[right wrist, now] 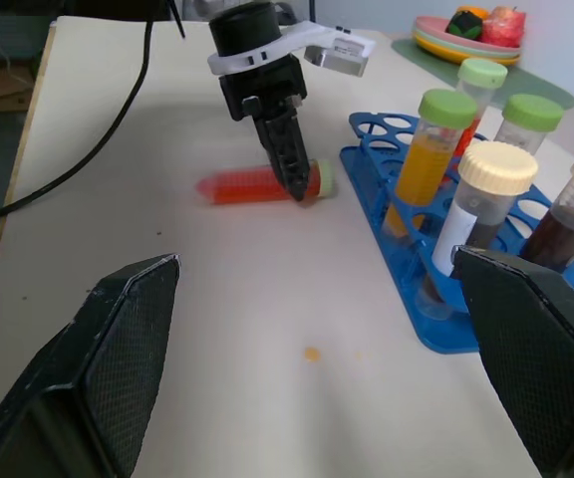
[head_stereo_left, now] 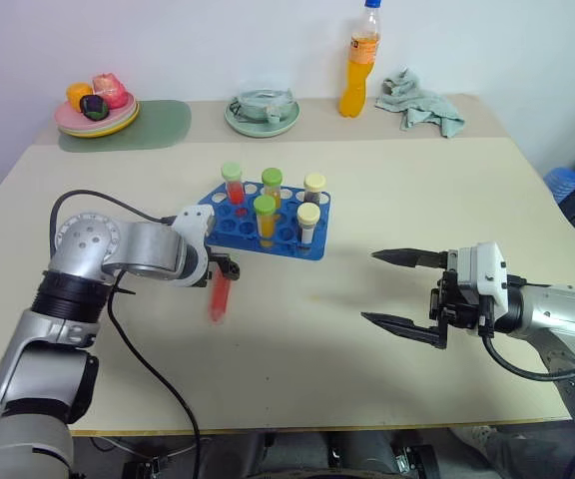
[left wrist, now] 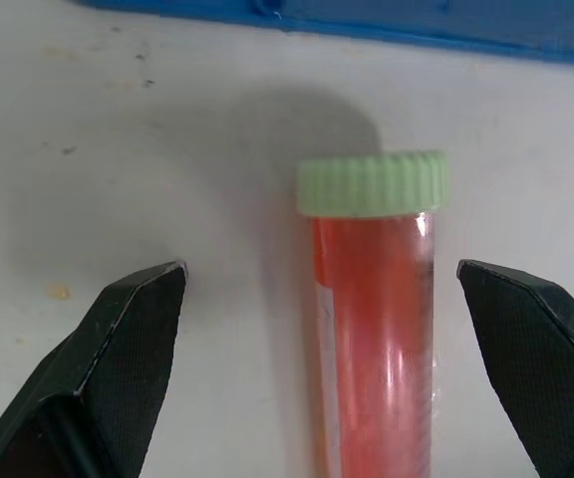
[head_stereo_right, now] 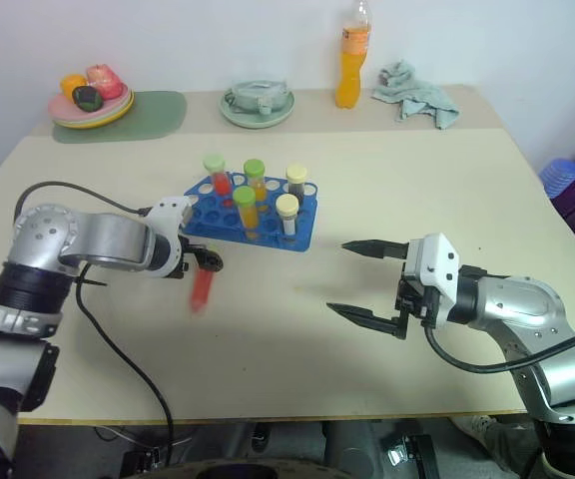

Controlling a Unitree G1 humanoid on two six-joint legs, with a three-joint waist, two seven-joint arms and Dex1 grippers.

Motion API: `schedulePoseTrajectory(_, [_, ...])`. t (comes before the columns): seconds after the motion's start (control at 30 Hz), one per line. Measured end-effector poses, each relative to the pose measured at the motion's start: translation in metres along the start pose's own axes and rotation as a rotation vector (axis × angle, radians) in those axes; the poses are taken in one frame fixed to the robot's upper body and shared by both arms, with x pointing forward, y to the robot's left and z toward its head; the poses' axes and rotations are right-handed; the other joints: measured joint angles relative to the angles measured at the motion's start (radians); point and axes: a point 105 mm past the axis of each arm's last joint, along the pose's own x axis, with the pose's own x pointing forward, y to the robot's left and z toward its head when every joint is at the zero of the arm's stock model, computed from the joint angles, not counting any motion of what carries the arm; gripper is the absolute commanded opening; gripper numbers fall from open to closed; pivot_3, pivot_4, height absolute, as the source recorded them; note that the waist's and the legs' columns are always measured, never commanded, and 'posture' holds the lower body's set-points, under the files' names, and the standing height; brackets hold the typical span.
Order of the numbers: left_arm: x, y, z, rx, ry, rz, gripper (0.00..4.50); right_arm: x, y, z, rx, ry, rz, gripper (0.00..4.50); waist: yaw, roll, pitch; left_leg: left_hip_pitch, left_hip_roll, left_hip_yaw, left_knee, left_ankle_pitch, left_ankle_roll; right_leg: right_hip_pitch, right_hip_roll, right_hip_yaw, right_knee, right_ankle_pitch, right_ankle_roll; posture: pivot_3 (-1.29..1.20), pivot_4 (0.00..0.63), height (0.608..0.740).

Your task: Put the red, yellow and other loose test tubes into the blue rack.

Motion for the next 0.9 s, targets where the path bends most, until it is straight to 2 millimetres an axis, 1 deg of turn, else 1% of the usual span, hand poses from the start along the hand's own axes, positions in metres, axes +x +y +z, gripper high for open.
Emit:
schedulePoseTrajectory(0.03, [0.001,-0.002,0.000,-0.038,-0.016,0.010,4.22,0.000,0.000,0.000,0.002,0.001,0.001,4.50,0.003,0.000,0.000,0.000,0.000,0.000,0.000,0.000,0.000,0.000,0.000,0.000,0.000,0.000,0.000,0.00,0.150,0.740])
schedulePoseTrajectory(0.1, [0.002,-0.003,0.000,-0.097,-0.035,0.043,3.56,0.000,0.000,-0.001,0.002,0.001,0.006,4.50,0.010,0.000,0.000,0.000,0.000,0.000,0.001,-0.001,-0.002,0.000,0.000,0.000,0.000,0.000,0.001,0.00,0.150,0.740])
schedulePoseTrajectory(0.2, [0.004,-0.009,-0.003,-0.175,-0.042,0.063,2.13,-0.001,0.000,-0.001,0.004,0.002,0.013,4.50,0.016,0.000,0.000,0.000,0.000,0.000,0.001,-0.001,-0.002,0.000,0.000,0.000,0.000,0.001,0.001,0.00,0.150,0.740])
schedulePoseTrajectory(0.23, [0.005,-0.012,-0.005,-0.196,-0.042,0.068,1.57,-0.001,0.000,-0.002,0.004,0.002,0.014,4.50,0.015,0.000,0.000,0.000,-0.001,0.001,0.001,-0.001,-0.002,0.000,0.000,0.000,0.000,0.001,0.001,0.00,0.150,0.740])
schedulePoseTrajectory(0.27, [0.005,-0.016,-0.006,-0.215,-0.042,0.065,1.12,-0.001,0.000,-0.002,0.004,0.001,0.017,4.50,0.015,0.000,0.000,0.000,-0.001,0.001,0.001,-0.001,-0.002,0.000,0.000,0.000,0.000,0.001,0.001,0.00,0.150,0.740])
schedulePoseTrajectory(0.3, [0.005,-0.018,-0.006,-0.229,-0.041,0.064,0.80,-0.001,0.000,-0.002,0.003,0.001,0.019,4.50,0.014,-0.001,0.000,0.000,0.000,0.001,0.001,-0.001,-0.002,0.000,0.000,0.000,0.000,0.001,0.001,0.00,0.150,0.740])
schedulePoseTrajectory(0.53, [0.005,-0.018,-0.006,-0.259,-0.045,0.063,0.77,-0.002,0.001,-0.003,-0.001,0.000,0.029,4.50,0.013,-0.001,0.000,0.000,0.000,0.001,0.001,-0.001,-0.002,-0.001,0.001,0.000,0.000,0.001,0.001,0.00,0.150,0.740])
schedulePoseTrajectory(0.67, [0.003,-0.016,-0.006,-0.248,-0.051,0.067,0.77,-0.004,-0.001,-0.007,0.007,0.013,0.021,4.50,0.013,-0.001,0.000,0.000,0.000,0.001,0.001,-0.001,-0.002,-0.001,0.001,0.000,0.000,0.001,0.001,0.00,0.150,0.740])
schedulePoseTrajectory(0.83, [-0.004,-0.012,0.001,-0.228,-0.096,0.042,0.77,-0.005,-0.004,-0.007,-0.007,0.010,0.019,4.50,0.012,-0.001,0.000,0.000,0.000,0.001,0.001,-0.001,-0.002,-0.001,0.001,0.000,0.000,0.001,0.001,0.00,0.150,0.740])
schedulePoseTrajectory(0.9, [-0.014,-0.009,0.007,-0.183,-0.149,0.008,0.77,-0.005,-0.007,-0.007,-0.007,0.009,0.009,4.50,0.009,-0.001,0.000,0.000,0.000,0.001,0.000,-0.001,-0.003,-0.001,0.001,0.000,0.001,0.001,0.001,0.00,0.150,0.740])
